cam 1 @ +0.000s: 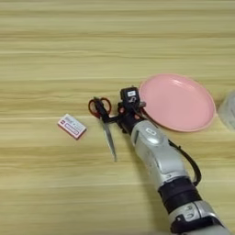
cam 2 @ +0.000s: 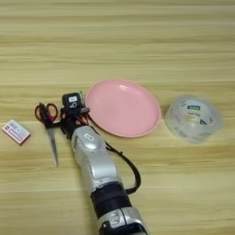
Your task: Move the objects on the table
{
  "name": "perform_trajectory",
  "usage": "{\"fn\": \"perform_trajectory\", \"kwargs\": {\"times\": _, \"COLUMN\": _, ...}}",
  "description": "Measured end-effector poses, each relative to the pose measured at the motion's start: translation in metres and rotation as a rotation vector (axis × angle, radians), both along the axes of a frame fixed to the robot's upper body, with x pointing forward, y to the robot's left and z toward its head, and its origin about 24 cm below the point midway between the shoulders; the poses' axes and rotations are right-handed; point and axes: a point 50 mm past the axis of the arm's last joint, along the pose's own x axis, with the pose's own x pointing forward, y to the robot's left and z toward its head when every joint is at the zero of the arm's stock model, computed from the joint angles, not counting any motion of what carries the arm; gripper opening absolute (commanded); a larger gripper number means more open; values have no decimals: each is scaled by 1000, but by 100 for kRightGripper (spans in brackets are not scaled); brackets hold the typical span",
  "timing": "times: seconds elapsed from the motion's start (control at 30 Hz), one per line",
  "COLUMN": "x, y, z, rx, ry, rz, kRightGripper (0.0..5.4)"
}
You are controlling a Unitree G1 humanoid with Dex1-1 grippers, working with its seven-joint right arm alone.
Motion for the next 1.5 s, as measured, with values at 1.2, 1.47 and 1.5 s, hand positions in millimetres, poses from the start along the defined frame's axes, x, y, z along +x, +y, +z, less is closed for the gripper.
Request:
{"fn": "perform_trajectory", "kwargs": {"times": 1.2, "x": 10, "y": -46, "z": 4, "rx": -29, "ry": -32, "rz": -362, "kRightGripper": 536}}
{"fn": "perform_trajectory", "kwargs": {"times": 1.47, "x": -3, "y": -48, "z": 23, "rx": -94, "ry": -169, "rz": -310, "kRightGripper": 536}}
{"fn": "perform_trajectory", "kwargs": {"times": 1.5, "x": -7, "y": -48, "z": 26, "rx": -102, "ry": -188, "rz": -301, "kRightGripper": 536}}
